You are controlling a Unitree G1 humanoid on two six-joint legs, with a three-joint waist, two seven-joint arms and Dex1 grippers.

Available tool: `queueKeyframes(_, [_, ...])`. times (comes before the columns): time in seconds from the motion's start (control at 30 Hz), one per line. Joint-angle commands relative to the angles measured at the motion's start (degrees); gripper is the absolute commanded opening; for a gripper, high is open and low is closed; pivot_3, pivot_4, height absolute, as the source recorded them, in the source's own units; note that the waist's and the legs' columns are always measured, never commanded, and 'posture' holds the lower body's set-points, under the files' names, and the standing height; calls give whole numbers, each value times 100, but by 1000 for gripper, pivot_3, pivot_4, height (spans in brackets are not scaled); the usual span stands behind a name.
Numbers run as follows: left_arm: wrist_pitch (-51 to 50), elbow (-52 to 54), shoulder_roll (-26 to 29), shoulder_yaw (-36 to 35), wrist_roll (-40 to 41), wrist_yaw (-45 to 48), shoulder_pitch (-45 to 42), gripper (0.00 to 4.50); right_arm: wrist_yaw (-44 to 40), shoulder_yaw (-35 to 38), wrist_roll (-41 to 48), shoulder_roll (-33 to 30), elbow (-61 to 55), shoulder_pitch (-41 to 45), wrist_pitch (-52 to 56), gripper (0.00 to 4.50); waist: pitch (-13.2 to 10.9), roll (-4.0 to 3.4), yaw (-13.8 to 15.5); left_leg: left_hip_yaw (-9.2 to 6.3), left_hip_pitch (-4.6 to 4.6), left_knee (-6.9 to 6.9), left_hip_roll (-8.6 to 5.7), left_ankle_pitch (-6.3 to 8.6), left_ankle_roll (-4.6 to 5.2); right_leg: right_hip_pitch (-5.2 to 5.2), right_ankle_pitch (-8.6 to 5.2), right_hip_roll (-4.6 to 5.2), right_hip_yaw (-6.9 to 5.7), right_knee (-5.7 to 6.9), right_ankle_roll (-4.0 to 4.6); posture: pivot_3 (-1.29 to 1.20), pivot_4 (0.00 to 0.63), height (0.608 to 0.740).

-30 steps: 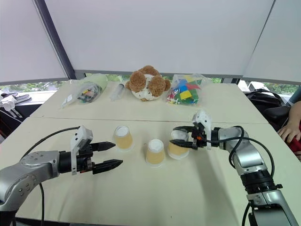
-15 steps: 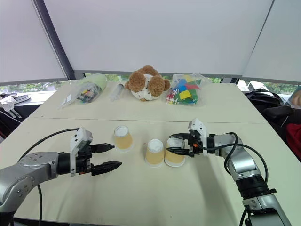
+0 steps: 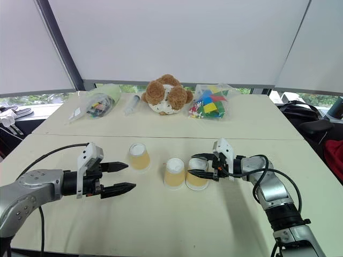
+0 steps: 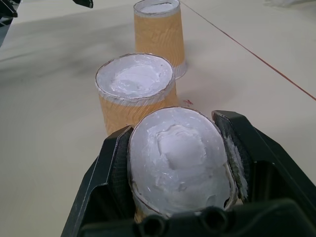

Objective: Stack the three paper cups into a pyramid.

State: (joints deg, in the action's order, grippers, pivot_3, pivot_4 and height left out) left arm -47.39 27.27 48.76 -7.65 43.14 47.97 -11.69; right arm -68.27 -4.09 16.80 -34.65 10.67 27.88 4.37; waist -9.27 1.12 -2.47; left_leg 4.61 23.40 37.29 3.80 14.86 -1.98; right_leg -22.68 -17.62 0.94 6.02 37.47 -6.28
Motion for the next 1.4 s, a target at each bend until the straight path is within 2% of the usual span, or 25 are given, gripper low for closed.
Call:
queueKeyframes(0.03, [22, 75, 49, -142, 35, 15, -23, 4500, -48, -3, -27, 54, 54, 36, -207, 3169, 0, 0, 0, 0, 0, 0, 0, 0, 0, 0, 0, 0, 0, 0, 0, 0, 150, 740])
queueKeyframes(0.13, [20, 64, 34, -142, 42, -1, -25, 4500, -106, -24, -63, 29, 131, 42, -268, 4415, 0, 0, 0, 1, 0, 0, 0, 0, 0, 0, 0, 0, 0, 0, 0, 0, 150, 740])
queueKeyframes(0.27, [12, 11, -4, -158, 61, -33, -37, 4500, -110, 12, -65, -54, 117, 83, -129, 4415, 0, 0, 2, 1, 0, 1, 0, 0, 0, 0, 0, 0, 0, 0, 0, 0, 150, 740])
queueKeyframes(0.47, [206, -428, -161, -279, -15, -94, -230, 4500, -79, 325, 394, -204, -566, 49, 544, 4415, 0, 0, 7, -1, 0, 3, 0, 0, 0, 0, 0, 0, 0, 5, 0, 0, 150, 740])
queueKeyframes(0.67, [779, -1024, -317, -228, -435, -53, -462, 4500, 218, 699, 873, -367, -1201, 135, 1342, 4415, 0, 0, 15, -1, 0, 6, -1, 0, 0, 1, 0, 0, -2, 5, 0, 0, 150, 740])
queueKeyframes(0.77, [1286, -1215, -297, 22, -974, -17, -523, 4500, 419, 932, 1209, -464, -1599, 178, 1915, 4415, 0, 0, 15, -1, 1, 4, 0, 0, 0, -1, 0, -1, -2, 6, 0, 0, 150, 740])
queueKeyframes(1.03, [2495, -2200, -974, 476, -1958, -179, -956, 4500, 901, 1492, 2375, -1446, -3124, -125, 4113, 4415, 1, 3, 144, 1, 1, 6, -1, 0, 1, 0, 0, 2, -1, 5, 0, 0, 150, 740])
queueKeyframes(1.17, [2953, -2705, -1276, 636, -2247, -133, -1196, 4500, 1174, 1735, 2659, -1660, -3387, -255, 4580, 4415, 1, 3, 159, 1, 2, 7, 0, 0, 1, -2, 0, 0, 0, 5, 0, 0, 150, 740])
queueKeyframes(1.4, [3459, -3566, -1776, 893, -2492, 130, -1760, 4500, 1461, 1813, 2779, -1759, -3675, -535, 4762, 4415, 2, 5, 177, -1, 12, 16, -3, 1, 4, -3, 1, 1, -1, 5, -1, 0, 150, 740])
